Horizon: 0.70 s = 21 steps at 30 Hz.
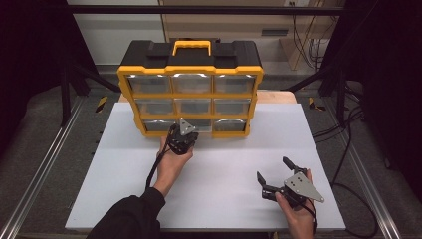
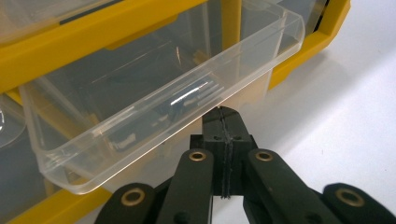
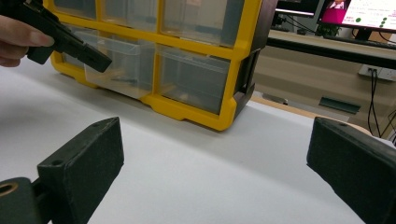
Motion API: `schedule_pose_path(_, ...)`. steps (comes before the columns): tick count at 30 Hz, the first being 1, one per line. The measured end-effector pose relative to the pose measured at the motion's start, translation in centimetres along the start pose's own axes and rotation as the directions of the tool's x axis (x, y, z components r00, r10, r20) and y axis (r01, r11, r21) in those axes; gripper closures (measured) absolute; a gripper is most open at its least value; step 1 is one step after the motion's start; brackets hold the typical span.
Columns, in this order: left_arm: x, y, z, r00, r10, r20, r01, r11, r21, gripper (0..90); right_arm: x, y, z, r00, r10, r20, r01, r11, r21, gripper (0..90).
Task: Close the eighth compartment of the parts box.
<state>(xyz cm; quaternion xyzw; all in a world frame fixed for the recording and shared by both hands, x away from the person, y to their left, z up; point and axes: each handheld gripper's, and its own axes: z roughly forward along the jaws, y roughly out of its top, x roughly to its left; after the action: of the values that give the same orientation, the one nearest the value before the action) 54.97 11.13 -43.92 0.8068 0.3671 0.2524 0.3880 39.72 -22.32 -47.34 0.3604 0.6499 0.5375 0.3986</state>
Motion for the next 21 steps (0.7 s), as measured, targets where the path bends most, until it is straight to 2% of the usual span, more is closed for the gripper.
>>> schedule_pose_path(21, 0.07, 0.25, 0.17, 1.0000, 0.008, -0.006, -0.008, 1.0000, 0.001, 89.7, -0.03, 0.05, -0.05, 1.0000, -0.001, 0.002, 0.001, 1.000, -0.004, 4.0)
